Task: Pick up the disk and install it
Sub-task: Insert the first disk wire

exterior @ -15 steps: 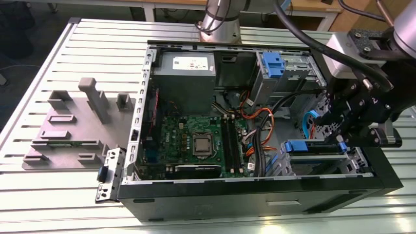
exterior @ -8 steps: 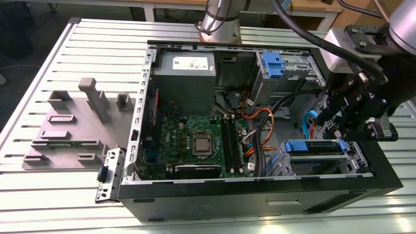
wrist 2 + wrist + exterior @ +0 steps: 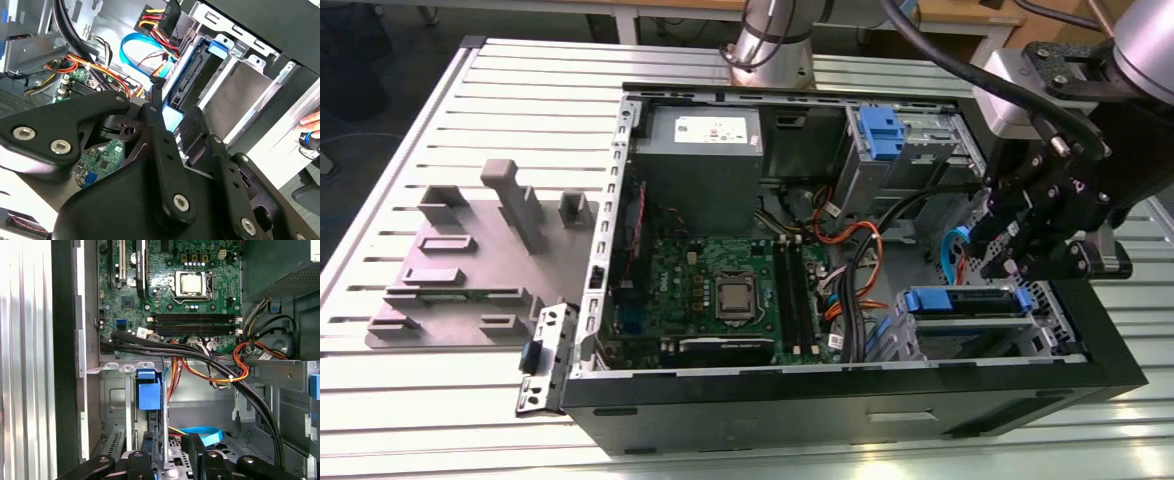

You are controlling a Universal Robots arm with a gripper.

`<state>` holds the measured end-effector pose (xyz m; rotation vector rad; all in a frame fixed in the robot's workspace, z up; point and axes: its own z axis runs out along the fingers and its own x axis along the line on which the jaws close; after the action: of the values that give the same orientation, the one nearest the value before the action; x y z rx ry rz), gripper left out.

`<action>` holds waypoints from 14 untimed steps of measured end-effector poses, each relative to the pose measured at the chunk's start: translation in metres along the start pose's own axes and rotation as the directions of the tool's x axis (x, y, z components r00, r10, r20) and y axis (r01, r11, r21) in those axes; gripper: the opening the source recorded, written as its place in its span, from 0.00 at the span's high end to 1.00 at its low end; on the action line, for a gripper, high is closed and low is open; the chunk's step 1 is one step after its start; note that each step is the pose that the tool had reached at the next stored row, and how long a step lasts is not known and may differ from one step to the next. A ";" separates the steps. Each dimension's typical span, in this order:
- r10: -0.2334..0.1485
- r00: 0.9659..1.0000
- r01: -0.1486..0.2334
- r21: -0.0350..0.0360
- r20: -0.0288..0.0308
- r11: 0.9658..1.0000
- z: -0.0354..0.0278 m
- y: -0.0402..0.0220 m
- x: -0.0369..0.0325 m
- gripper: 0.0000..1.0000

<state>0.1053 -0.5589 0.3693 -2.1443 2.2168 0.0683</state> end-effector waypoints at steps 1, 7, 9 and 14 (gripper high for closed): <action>0.000 1.000 0.000 0.000 0.000 1.000 0.0001 0.0000 -0.0010 0.58; 0.000 1.000 0.000 0.000 0.000 1.000 0.0005 -0.0006 -0.0062 0.58; 0.000 1.000 0.000 0.000 0.000 1.000 0.0007 -0.0009 -0.0071 0.58; 0.000 1.000 0.000 0.000 0.000 1.000 0.0028 -0.0025 -0.0084 0.58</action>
<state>0.1080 -0.5504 0.3671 -2.1443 2.2166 0.0685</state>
